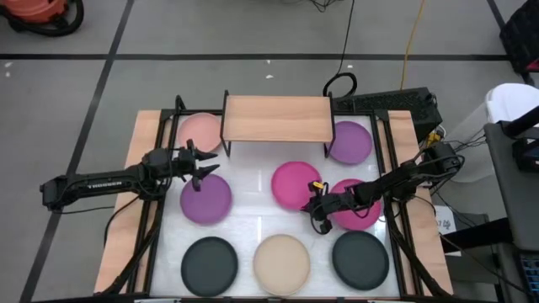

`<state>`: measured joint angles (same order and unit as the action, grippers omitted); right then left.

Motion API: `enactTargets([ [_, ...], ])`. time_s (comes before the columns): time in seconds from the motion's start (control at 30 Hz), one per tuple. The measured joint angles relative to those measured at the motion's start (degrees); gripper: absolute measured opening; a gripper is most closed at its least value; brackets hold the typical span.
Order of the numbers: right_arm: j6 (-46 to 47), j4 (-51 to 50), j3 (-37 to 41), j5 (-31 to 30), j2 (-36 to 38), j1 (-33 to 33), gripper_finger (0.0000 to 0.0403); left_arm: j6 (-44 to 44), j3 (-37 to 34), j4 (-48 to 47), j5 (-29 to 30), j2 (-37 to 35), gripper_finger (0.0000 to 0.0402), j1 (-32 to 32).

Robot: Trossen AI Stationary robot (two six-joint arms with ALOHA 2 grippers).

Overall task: Place and stack plates onto a shelf
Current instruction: Put the left pink plate on the shelf

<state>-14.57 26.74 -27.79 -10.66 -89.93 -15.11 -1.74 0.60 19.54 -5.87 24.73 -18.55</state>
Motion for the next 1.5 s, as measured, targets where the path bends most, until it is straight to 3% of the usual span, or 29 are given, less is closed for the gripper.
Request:
enactTargets([
  [0.33, -10.3, 16.2, -0.6, 0.2, 3.2, -2.2, 0.0002, 0.0, 0.0, 0.0, 0.0, 0.0, 0.0196, 0.0],
  [0.53, -20.5, 16.3, -2.6, -13.3, 12.0, 0.7, 0.0001, 0.0, 0.0, 0.2, 0.0, 0.0, 0.0196, 0.0],
  [0.67, -24.5, 10.5, -5.2, -14.6, 19.0, 8.2, 0.0001, 0.0, 0.0, 0.2, 0.0, 0.0, 0.0196, 0.0],
  [0.87, -18.7, -17.2, -16.8, -2.3, 21.4, 24.9, 0.0001, 0.0, 0.0, 0.2, 0.0, 0.0, 0.0196, 0.0],
  [0.97, -17.8, -24.1, -20.5, 2.4, 19.7, 30.5, 0.0, 0.0, 0.0, 0.2, 0.0, 0.0, 0.0196, 0.0],
  [1.17, -17.6, -24.8, -20.4, 9.3, 17.8, 36.9, 0.0, 0.0, 0.0, 0.2, 0.0, 0.0, 0.0196, 0.0],
  [1.5, -17.5, -24.2, -18.7, 10.8, 14.5, 39.9, 0.0004, 0.0, 0.0, 0.2, 0.0, 0.0, 0.0196, 0.0],
])
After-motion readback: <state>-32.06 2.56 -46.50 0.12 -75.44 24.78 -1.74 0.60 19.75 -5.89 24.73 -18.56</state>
